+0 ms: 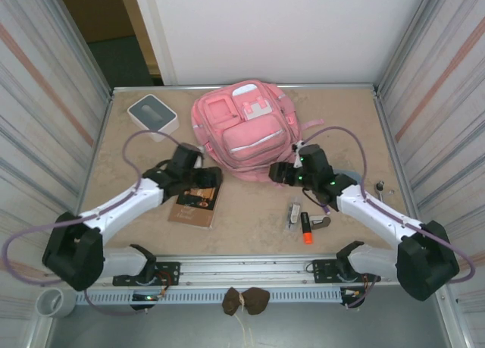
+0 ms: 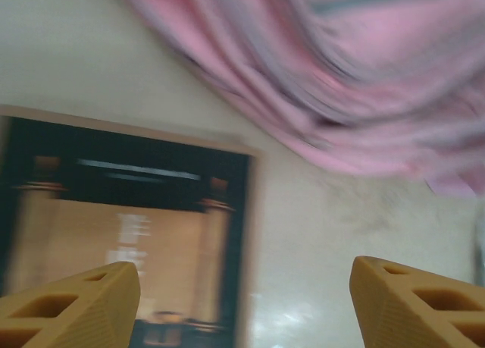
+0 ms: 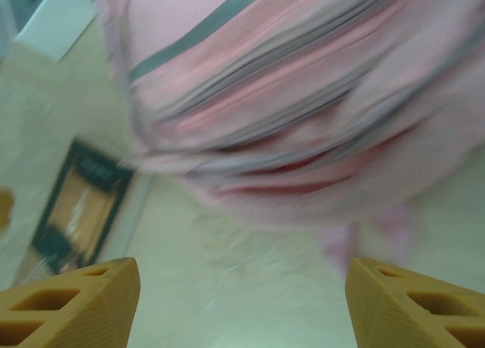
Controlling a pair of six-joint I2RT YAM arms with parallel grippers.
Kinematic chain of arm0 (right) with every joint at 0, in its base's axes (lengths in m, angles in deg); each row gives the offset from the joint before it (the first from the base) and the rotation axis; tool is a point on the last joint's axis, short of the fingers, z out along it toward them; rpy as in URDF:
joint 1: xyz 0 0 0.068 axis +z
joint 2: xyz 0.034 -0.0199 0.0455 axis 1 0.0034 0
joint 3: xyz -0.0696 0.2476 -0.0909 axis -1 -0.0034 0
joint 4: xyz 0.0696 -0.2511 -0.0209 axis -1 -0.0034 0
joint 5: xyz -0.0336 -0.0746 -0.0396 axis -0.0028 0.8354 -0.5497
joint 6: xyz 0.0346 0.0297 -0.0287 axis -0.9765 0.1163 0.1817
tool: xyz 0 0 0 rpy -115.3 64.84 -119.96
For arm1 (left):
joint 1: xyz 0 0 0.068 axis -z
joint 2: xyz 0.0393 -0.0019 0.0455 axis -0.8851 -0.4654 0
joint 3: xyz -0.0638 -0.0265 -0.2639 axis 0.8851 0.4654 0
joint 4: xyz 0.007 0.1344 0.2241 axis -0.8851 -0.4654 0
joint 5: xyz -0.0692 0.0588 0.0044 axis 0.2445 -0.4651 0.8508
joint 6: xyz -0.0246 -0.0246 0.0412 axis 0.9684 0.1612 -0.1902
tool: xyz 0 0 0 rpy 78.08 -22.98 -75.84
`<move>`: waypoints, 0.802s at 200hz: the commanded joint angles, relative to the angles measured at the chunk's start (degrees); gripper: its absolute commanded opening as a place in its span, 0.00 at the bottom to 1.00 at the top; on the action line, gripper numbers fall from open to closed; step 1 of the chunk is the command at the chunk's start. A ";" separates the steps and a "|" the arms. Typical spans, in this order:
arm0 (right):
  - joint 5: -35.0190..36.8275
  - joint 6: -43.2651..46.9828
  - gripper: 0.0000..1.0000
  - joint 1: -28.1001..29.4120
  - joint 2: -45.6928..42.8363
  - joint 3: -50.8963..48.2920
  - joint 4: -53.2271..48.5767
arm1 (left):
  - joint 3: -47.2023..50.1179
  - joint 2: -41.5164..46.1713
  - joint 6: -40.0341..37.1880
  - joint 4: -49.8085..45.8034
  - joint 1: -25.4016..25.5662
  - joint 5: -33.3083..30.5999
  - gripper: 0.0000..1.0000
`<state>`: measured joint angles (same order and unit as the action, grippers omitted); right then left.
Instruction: Pack the student bag
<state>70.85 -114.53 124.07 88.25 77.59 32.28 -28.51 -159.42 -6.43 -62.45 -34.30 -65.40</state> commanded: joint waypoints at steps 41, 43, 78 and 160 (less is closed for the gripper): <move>-0.25 -12.83 0.78 17.58 21.60 11.82 10.17 | 11.40 4.44 -0.77 1.39 -20.92 10.22 0.74; -0.33 -13.25 0.78 17.77 22.41 12.03 10.88 | 11.46 4.17 -0.77 1.49 -20.93 10.42 0.75; -2.70 -19.47 0.76 19.14 33.96 16.98 16.92 | 14.02 -0.27 0.44 5.38 -20.56 16.16 0.70; -2.56 -16.16 0.62 18.66 34.27 14.59 14.46 | 21.05 9.00 7.67 6.35 -6.39 18.89 0.54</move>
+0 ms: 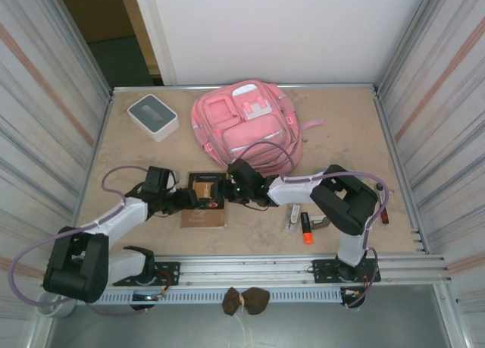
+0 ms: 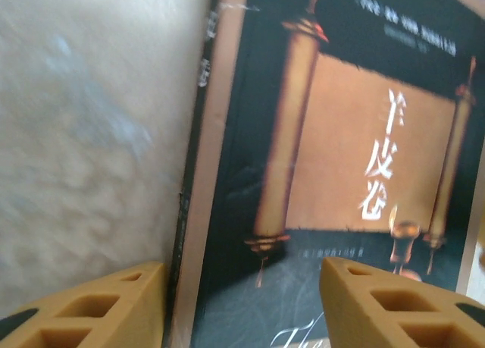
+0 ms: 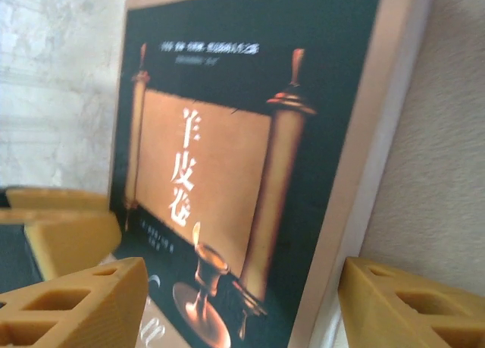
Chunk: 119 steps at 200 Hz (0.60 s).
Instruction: Pack the student bag
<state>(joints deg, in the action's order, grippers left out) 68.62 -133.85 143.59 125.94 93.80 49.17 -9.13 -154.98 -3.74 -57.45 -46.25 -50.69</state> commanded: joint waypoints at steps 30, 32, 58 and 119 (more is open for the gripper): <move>1.88 7.51 0.62 -1.30 -5.99 -3.94 -8.69 | 2.10 7.02 6.20 0.01 8.09 -0.25 0.60; 1.81 7.53 0.62 -1.31 -6.03 -4.10 -8.73 | 2.11 7.04 6.09 -0.39 8.03 -1.06 0.61; 1.79 7.61 0.62 -0.93 -6.07 -4.40 -9.21 | 2.71 6.31 5.73 -1.11 6.93 -4.90 0.66; 0.07 7.19 0.41 0.89 -5.01 -4.99 -4.74 | 3.58 0.50 7.04 8.37 9.39 2.62 0.52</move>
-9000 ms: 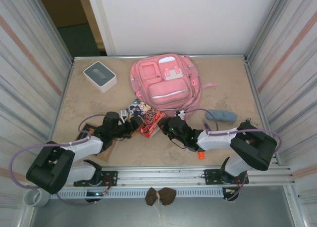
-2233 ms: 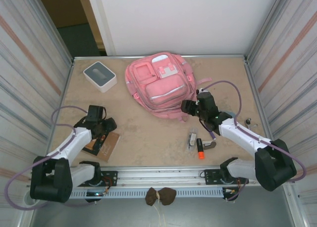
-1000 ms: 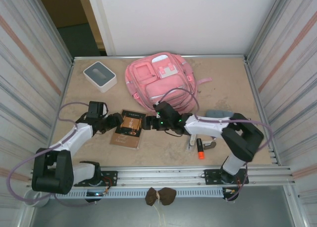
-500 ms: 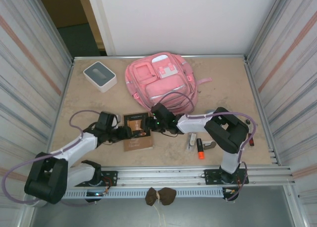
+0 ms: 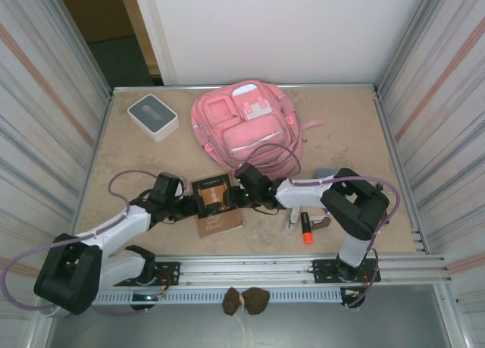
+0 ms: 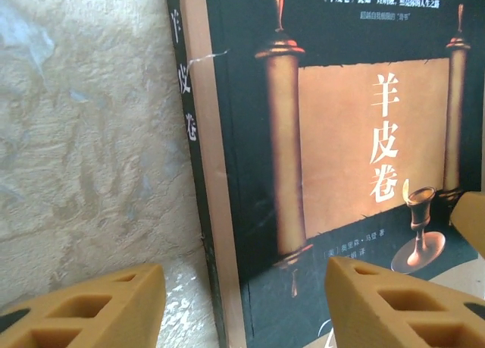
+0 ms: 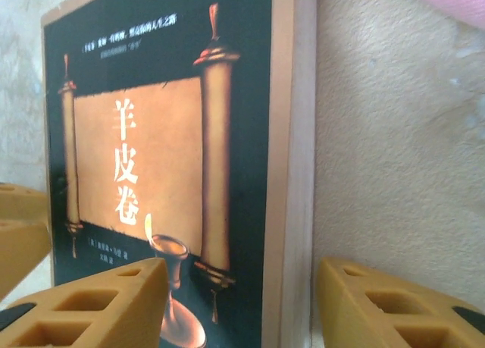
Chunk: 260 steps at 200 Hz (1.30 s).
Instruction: Pack the student bag
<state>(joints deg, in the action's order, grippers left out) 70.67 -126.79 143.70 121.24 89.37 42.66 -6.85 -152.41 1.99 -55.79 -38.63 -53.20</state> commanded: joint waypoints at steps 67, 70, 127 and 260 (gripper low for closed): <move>-1.23 0.25 0.00 -0.90 -5.08 -0.61 2.52 | 3.39 2.63 3.32 7.33 -2.15 6.86 0.48; -1.83 0.30 0.00 -1.13 -5.34 -0.69 2.77 | 3.59 3.01 3.37 7.39 -2.86 7.30 0.48; -13.98 -6.73 0.00 -7.17 -11.57 -5.21 16.92 | 6.81 11.68 6.70 13.94 -16.77 23.00 0.71; -22.19 -17.10 0.00 -10.59 -17.25 -5.11 30.14 | 4.53 5.70 17.08 31.05 -18.58 32.84 0.90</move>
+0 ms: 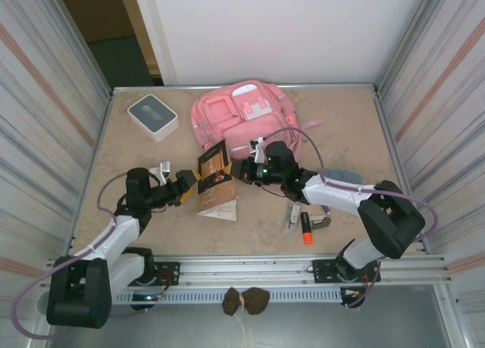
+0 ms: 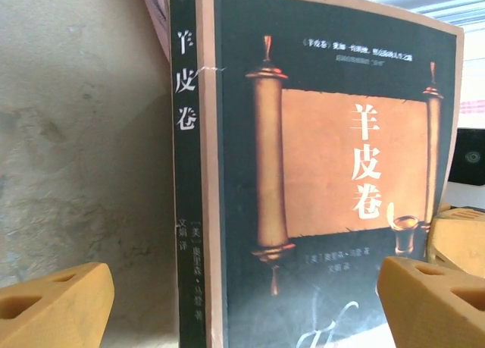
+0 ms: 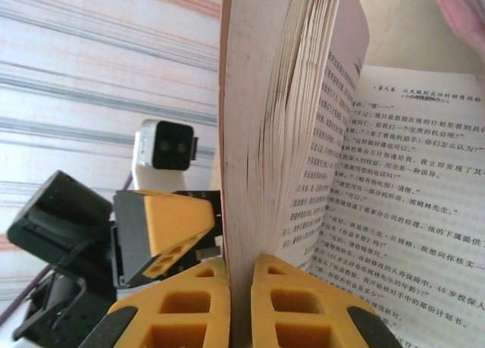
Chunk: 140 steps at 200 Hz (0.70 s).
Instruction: Pack the student bag
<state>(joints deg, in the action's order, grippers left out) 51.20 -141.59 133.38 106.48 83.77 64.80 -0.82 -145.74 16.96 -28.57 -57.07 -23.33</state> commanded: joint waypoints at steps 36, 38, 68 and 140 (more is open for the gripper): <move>-3.61 -3.24 0.00 -0.24 -1.90 0.50 9.46 | -1.81 -2.18 3.44 6.66 0.80 3.90 0.88; -3.64 -3.26 0.00 -0.24 -1.89 0.49 9.42 | -1.80 -2.24 3.61 6.91 0.88 3.98 0.87; -4.14 -2.60 0.00 -0.84 -0.80 -0.19 9.51 | -2.34 -1.80 5.28 9.95 1.07 4.69 0.62; -7.36 1.84 0.00 -4.27 2.25 0.41 2.44 | -8.33 -0.38 4.18 11.64 3.82 8.33 0.27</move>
<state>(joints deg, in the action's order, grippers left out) 46.91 -142.61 129.99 108.36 83.66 67.79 -5.26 -147.68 21.75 -21.10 -55.04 -19.17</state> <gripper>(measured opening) 0.078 0.312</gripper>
